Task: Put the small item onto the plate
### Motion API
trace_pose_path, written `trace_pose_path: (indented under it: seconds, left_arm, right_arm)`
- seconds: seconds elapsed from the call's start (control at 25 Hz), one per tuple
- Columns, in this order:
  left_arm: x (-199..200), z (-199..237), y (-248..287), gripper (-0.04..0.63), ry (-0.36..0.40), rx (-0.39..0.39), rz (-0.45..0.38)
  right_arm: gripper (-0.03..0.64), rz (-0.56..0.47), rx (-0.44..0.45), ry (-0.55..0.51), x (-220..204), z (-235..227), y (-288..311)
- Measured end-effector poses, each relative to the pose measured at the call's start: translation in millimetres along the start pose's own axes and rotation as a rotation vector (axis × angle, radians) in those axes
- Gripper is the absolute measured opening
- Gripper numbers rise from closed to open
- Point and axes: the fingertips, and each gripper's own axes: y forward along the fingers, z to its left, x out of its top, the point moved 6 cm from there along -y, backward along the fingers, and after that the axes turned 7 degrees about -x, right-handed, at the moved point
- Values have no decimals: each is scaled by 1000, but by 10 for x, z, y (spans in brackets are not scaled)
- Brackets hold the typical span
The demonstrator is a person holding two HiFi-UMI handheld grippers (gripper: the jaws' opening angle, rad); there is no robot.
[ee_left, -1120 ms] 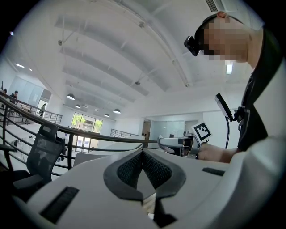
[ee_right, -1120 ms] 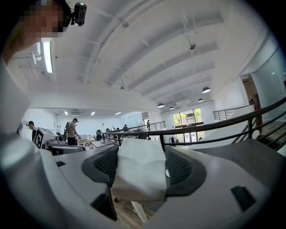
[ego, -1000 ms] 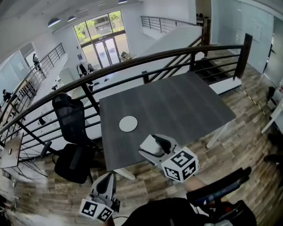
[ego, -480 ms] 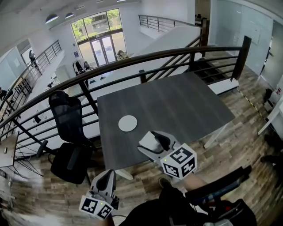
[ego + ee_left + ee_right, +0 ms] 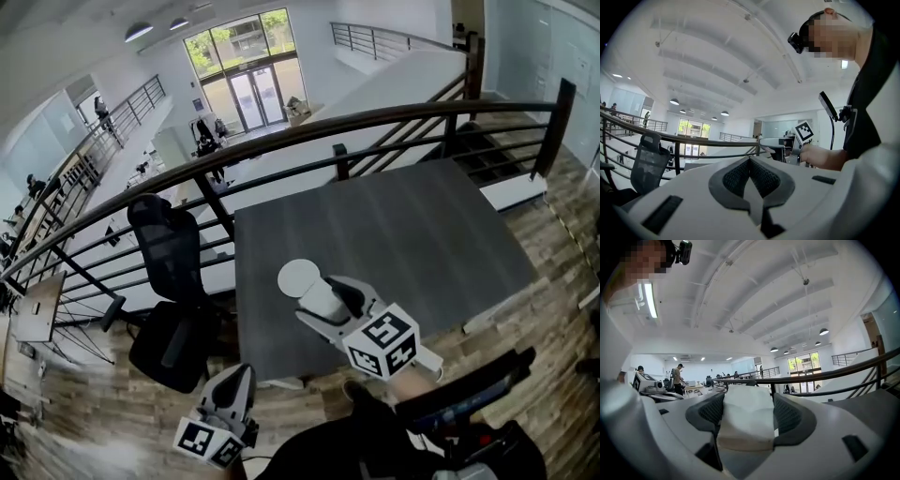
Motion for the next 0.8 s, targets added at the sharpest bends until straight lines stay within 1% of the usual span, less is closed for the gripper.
trace_pose_path:
  seconds: [0.16, 0.28, 0.36, 0.48, 0.68, 0.8]
  left_arm:
    - [46, 165, 232, 3, 0, 57, 14]
    - [39, 322, 335, 3, 5, 113, 41]
    - [66, 373, 420, 3, -3, 129, 37]
    - [105, 445, 535, 3, 8, 144, 31]
    - [190, 544, 601, 3, 17, 199, 37]
    - [197, 604, 669, 3, 22, 226, 15]
  right_arm:
    - [331, -3, 46, -12, 135, -280, 268]
    - [331, -2, 77, -5, 207, -443, 492]
    - [331, 3, 85, -1, 214, -548, 619]
    - [331, 3, 96, 4, 230, -708, 801]
    - [331, 17, 122, 20, 248, -859, 1110]
    - [331, 29, 145, 6, 237, -965, 1329]
